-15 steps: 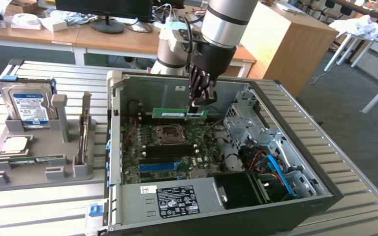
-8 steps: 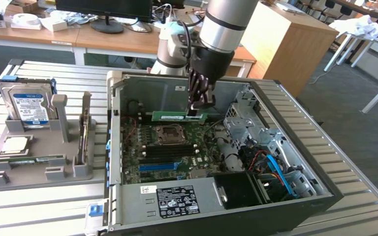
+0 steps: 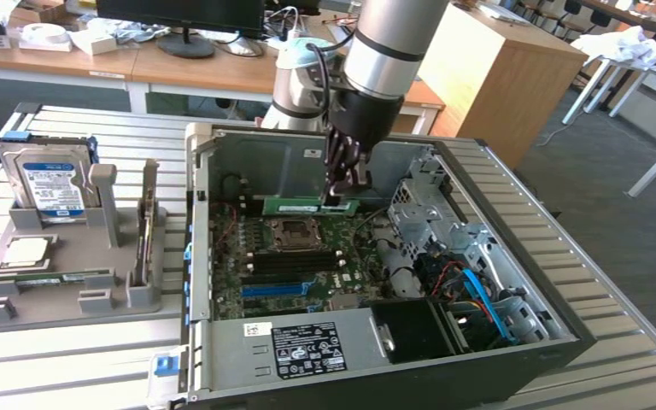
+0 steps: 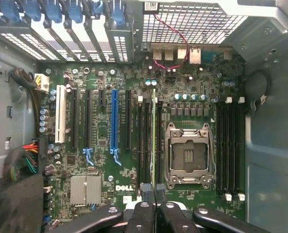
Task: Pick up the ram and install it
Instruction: 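Insert the ram into the slot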
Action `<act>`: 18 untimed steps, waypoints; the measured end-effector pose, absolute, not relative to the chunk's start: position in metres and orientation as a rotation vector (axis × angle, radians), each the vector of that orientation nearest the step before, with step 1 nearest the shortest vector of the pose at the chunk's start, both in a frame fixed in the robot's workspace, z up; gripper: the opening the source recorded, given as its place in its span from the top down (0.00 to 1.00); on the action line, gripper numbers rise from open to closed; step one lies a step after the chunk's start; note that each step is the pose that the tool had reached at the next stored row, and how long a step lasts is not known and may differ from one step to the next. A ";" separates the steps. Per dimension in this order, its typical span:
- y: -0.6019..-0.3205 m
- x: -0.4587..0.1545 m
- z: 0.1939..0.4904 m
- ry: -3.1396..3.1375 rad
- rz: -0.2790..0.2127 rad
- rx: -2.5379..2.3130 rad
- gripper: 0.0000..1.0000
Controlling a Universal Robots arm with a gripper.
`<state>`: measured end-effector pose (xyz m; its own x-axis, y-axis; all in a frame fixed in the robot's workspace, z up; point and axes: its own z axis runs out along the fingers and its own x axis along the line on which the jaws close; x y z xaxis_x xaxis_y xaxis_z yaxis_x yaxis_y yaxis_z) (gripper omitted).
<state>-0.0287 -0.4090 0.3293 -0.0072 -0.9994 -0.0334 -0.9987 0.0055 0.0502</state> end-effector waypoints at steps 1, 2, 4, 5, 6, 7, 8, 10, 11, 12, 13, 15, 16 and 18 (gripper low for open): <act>-0.409 -0.029 0.328 -2.219 -0.093 2.205 0.88; -0.409 -0.029 0.327 -2.219 -0.093 2.205 0.88; -0.409 -0.029 0.324 -2.219 -0.093 2.205 0.88; -0.409 -0.029 0.323 -2.219 -0.093 2.205 0.88; -0.409 -0.029 0.322 -2.219 -0.093 2.205 0.88; -0.409 -0.029 0.320 -2.219 -0.093 2.205 0.88; -0.409 -0.029 0.319 -2.219 -0.093 2.205 0.88; -0.409 -0.029 0.317 -2.219 -0.093 2.205 0.88; -0.409 -0.029 0.316 -2.219 -0.093 2.205 0.88; -0.409 -0.029 0.314 -2.219 -0.093 2.205 0.88; -0.409 -0.029 0.313 -2.219 -0.093 2.205 0.88; -0.409 -0.029 0.311 -2.219 -0.093 2.205 0.88; -0.409 -0.029 0.310 -2.219 -0.093 2.205 0.88; -0.409 -0.029 0.308 -2.219 -0.093 2.205 0.88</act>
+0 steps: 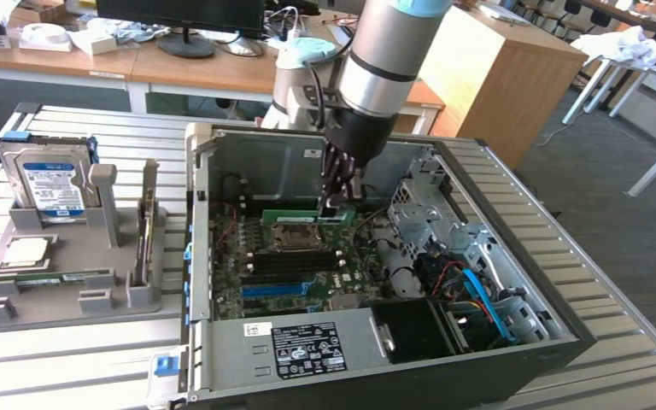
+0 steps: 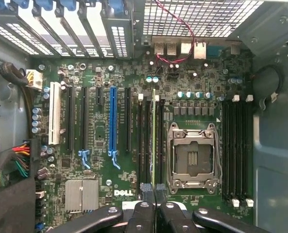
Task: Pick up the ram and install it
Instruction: 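Insert the ram into the slot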
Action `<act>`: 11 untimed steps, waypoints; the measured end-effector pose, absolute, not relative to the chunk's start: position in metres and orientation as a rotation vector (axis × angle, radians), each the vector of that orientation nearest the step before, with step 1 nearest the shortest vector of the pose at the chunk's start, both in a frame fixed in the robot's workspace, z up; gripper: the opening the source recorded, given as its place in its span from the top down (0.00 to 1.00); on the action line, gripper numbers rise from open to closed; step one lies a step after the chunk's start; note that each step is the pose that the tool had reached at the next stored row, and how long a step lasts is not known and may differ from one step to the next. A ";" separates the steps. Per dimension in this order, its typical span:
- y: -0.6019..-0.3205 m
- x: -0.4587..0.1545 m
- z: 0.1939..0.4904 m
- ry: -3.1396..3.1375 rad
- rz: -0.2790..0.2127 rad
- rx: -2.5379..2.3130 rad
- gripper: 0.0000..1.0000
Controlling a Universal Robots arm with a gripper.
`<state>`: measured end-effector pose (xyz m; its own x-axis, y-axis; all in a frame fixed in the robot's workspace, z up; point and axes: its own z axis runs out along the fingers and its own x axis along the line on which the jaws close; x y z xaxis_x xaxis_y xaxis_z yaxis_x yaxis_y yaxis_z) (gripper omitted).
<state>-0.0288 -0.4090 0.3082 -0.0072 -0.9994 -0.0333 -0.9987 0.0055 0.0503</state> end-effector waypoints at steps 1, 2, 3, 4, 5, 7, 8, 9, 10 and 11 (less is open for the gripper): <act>-0.409 -0.029 0.307 -2.219 -0.093 2.205 0.88; -0.409 -0.029 0.306 -2.219 -0.093 2.205 0.88; -0.409 -0.029 0.305 -2.219 -0.093 2.205 0.88; -0.409 -0.029 0.304 -2.219 -0.093 2.205 0.88; -0.409 -0.029 0.303 -2.219 -0.093 2.205 0.88; -0.409 -0.029 0.300 -2.219 -0.093 2.205 0.88; -0.409 -0.029 0.299 -2.219 -0.093 2.205 0.88; -0.409 -0.029 0.298 -2.219 -0.093 2.205 0.88; -0.409 -0.029 0.297 -2.219 -0.093 2.205 0.88; -0.409 -0.029 0.296 -2.219 -0.093 2.205 0.88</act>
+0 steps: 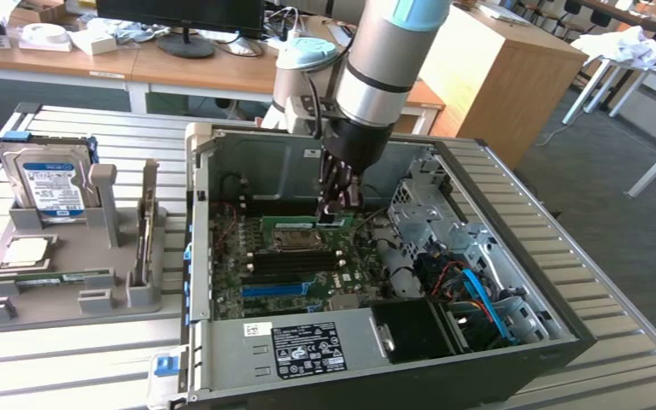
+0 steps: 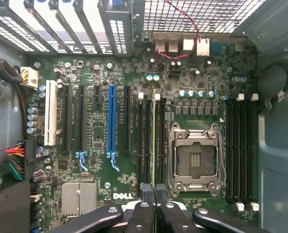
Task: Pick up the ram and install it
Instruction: 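Insert the ram into the slot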
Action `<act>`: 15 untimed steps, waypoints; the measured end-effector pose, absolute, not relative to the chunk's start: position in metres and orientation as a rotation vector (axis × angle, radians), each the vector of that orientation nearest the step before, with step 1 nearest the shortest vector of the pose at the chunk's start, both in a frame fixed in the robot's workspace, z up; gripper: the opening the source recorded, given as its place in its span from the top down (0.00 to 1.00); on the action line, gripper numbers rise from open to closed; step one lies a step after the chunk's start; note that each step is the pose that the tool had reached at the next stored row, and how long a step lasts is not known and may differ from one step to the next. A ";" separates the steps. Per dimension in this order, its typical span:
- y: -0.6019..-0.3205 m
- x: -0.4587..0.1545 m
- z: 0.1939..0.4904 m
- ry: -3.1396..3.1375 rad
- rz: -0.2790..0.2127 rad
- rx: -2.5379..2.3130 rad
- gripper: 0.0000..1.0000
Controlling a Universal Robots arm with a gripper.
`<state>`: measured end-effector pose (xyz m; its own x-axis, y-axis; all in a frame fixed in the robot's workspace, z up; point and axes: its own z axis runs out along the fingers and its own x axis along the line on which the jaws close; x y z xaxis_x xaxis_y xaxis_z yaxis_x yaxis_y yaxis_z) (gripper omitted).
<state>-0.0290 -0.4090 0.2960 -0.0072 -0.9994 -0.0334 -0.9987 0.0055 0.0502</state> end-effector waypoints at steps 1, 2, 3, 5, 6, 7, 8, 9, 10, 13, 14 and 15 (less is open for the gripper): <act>-0.409 -0.029 0.295 -2.219 -0.093 2.205 0.88; -0.409 -0.029 0.294 -2.219 -0.093 2.205 0.88; -0.409 -0.029 0.293 -2.219 -0.093 2.205 0.88; -0.409 -0.029 0.290 -2.219 -0.093 2.205 0.88; -0.409 -0.029 0.289 -2.219 -0.093 2.205 0.88; -0.409 -0.029 0.288 -2.219 -0.093 2.205 0.88; -0.409 -0.029 0.287 -2.219 -0.093 2.205 0.88; -0.409 -0.029 0.286 -2.219 -0.093 2.205 0.88; -0.409 -0.029 0.285 -2.219 -0.093 2.205 0.88; -0.409 -0.029 0.282 -2.219 -0.093 2.205 0.88; -0.409 -0.029 0.281 -2.219 -0.093 2.205 0.88; -0.409 -0.029 0.280 -2.219 -0.093 2.205 0.88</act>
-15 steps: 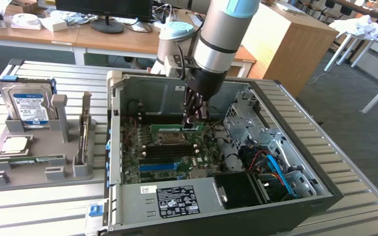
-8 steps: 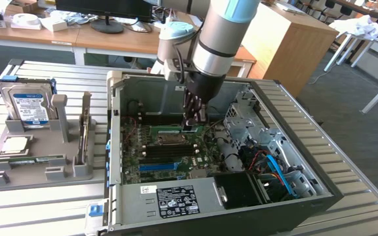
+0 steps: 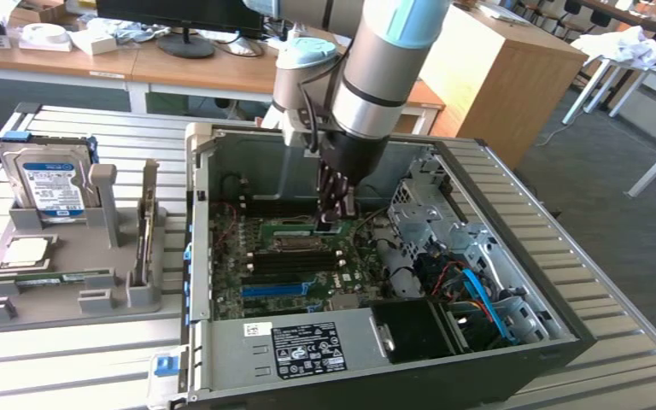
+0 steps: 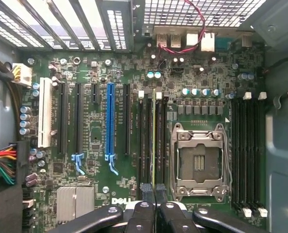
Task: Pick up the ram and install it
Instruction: 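Insert the ram into the slot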
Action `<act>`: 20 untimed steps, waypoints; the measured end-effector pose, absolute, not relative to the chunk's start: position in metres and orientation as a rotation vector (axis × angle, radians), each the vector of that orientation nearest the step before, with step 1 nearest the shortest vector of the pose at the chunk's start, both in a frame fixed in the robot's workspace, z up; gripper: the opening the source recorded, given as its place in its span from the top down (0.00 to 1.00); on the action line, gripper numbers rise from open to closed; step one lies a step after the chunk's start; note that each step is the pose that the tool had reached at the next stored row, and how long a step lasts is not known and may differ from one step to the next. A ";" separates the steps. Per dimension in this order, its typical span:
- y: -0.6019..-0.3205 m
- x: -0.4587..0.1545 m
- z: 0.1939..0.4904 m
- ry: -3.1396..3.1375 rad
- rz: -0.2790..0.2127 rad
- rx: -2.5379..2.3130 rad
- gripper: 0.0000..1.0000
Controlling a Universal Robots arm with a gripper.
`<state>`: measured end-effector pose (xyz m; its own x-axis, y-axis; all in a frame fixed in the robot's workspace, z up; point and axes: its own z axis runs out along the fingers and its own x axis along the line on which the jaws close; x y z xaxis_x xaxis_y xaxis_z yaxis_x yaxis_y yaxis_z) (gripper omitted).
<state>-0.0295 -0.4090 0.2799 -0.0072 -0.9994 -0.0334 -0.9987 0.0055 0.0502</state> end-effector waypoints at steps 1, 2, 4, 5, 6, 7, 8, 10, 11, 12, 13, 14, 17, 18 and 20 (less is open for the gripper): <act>-0.409 -0.030 0.279 -2.219 -0.093 2.205 0.88; -0.409 -0.030 0.278 -2.219 -0.093 2.205 0.88; -0.409 -0.030 0.276 -2.219 -0.093 2.205 0.88; -0.409 -0.030 0.275 -2.219 -0.093 2.205 0.88; -0.409 -0.030 0.274 -2.219 -0.093 2.205 0.88; -0.409 -0.030 0.273 -2.219 -0.093 2.205 0.88; -0.409 -0.030 0.273 -2.219 -0.092 2.205 0.88; -0.409 -0.030 0.271 -2.219 -0.093 2.205 0.88; -0.409 -0.030 0.271 -2.219 -0.093 2.205 0.88; -0.409 -0.030 0.270 -2.219 -0.093 2.205 0.88; -0.409 -0.030 0.269 -2.219 -0.093 2.205 0.88; -0.409 -0.030 0.268 -2.219 -0.093 2.205 0.88; -0.409 -0.030 0.265 -2.219 -0.093 2.205 0.88; -0.409 -0.030 0.264 -2.219 -0.093 2.205 0.88; -0.409 -0.030 0.262 -2.219 -0.093 2.205 0.88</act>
